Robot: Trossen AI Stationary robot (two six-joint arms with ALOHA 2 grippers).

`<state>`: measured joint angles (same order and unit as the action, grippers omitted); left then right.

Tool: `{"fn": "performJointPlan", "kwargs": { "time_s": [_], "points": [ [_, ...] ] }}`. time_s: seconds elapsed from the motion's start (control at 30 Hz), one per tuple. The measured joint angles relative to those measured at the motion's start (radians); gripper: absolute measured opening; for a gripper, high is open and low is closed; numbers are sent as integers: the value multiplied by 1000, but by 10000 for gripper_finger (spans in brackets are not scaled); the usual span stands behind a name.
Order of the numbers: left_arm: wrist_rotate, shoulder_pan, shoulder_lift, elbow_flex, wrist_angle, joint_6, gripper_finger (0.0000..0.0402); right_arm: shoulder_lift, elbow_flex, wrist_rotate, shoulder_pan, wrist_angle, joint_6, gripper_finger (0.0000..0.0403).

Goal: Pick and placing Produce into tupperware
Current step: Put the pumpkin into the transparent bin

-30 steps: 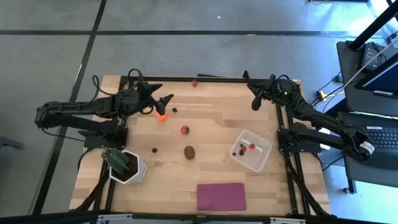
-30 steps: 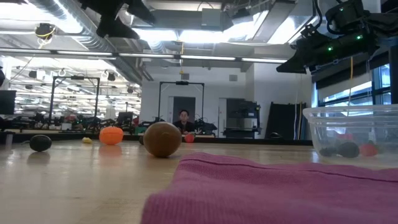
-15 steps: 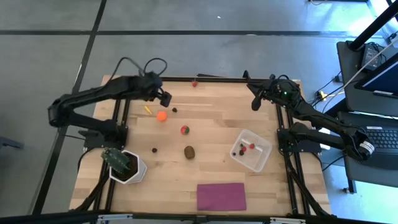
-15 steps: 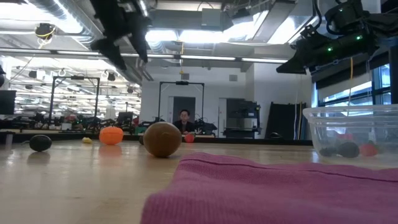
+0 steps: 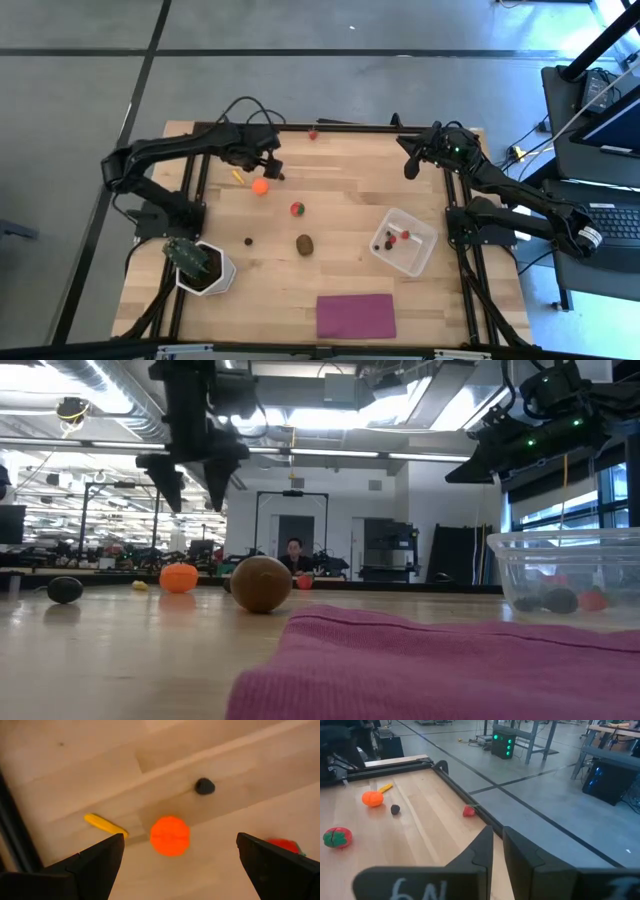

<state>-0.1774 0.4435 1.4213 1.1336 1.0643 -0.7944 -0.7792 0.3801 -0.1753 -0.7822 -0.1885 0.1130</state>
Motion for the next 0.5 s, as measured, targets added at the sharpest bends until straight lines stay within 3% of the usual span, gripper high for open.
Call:
{"fn": "performJointPlan", "kwargs": {
  "time_s": [0.5],
  "points": [
    [69, 2, 160, 0, -6, 11, 375, 0, 0, 0, 0, -1, -3, 46]
  ]
}}
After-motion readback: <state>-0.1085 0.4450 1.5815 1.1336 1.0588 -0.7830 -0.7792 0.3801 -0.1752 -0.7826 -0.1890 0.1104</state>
